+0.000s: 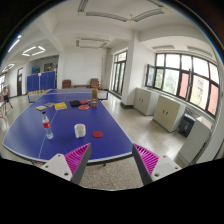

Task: Pour water

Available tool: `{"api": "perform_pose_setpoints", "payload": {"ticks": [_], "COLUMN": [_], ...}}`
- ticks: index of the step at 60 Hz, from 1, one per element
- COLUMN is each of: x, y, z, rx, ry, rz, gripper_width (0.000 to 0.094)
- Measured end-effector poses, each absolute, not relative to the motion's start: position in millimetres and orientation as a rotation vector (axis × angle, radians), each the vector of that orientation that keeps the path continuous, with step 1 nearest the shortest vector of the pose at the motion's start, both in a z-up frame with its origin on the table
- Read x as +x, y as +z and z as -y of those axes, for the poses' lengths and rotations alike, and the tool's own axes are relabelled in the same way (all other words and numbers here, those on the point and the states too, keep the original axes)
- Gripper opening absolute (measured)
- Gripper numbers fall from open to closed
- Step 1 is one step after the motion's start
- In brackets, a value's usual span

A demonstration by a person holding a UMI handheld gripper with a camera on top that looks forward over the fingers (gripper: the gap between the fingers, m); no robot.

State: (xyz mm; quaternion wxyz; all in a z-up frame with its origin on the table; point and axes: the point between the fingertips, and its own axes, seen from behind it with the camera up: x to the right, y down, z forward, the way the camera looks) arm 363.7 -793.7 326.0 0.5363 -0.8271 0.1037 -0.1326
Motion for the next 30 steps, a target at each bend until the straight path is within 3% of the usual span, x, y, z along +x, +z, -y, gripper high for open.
{"api": "perform_pose_setpoints", "payload": {"ticks": [17, 30], "x": [358.2, 298.5], "y": [286.2, 198.2], "z": [784.9, 763.7], "rx": [-2.023, -2.098], "ry": [-0.311, -0.27], "rz": [-0.255, -0.2], "gripper_width": [0.0848, 0.0846]}}
